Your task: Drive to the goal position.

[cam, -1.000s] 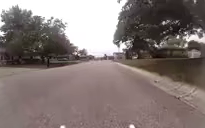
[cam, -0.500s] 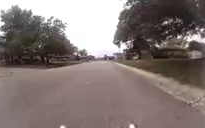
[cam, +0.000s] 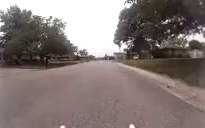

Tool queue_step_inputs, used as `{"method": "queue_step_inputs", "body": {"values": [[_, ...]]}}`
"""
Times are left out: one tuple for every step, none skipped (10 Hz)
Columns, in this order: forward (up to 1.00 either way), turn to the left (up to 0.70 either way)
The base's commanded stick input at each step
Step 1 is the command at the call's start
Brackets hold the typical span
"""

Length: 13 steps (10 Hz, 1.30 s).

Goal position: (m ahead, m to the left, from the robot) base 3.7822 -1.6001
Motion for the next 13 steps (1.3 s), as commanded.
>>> {"method": "queue_step_inputs", "body": {"values": [[0.5,0.0],[0.5,0.0],[0.5,0.0],[0.5,0.0],[0.5,0.0],[0.5,0.0],[0.5,0.0],[0.5,0.0],[0.5,0.0],[0.5,0.0],[0.5,0.0],[0.5,0.0],[0.5,0.0]]}}
